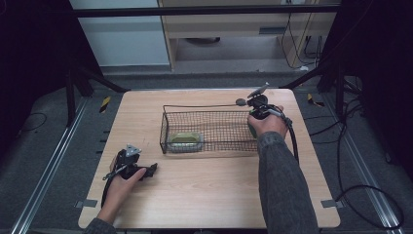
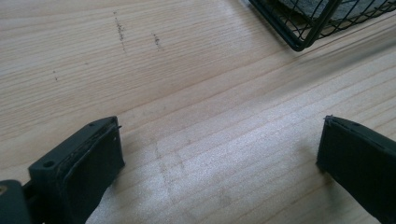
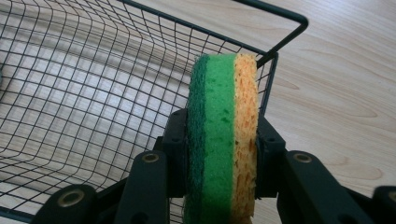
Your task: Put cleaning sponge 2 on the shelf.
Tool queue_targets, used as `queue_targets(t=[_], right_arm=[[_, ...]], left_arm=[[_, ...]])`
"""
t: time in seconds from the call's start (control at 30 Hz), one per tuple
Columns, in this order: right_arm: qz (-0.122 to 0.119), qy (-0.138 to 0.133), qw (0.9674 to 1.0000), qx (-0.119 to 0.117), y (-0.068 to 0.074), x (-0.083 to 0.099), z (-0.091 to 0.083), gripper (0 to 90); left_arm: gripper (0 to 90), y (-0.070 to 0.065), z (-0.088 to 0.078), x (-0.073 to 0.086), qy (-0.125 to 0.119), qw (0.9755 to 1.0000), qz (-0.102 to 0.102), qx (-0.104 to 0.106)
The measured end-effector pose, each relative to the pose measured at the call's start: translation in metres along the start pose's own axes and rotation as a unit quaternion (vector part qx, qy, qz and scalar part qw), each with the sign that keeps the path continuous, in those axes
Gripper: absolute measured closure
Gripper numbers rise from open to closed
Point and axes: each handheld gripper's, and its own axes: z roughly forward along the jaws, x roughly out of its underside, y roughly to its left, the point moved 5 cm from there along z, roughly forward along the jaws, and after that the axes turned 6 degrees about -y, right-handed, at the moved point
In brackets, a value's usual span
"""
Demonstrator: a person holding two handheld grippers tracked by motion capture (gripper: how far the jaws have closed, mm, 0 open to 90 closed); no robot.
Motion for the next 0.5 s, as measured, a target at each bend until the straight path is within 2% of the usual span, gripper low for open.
queue_targets(t=[0.5], right_arm=[[-0.007, 0.010, 0.9999, 0.000, 0.0090, -0.0012, 0.0098, 65.0]], left_arm=[[0.0, 0.0001, 0.0003, -0.0002, 0.000, 1.0000, 0.000, 0.001]])
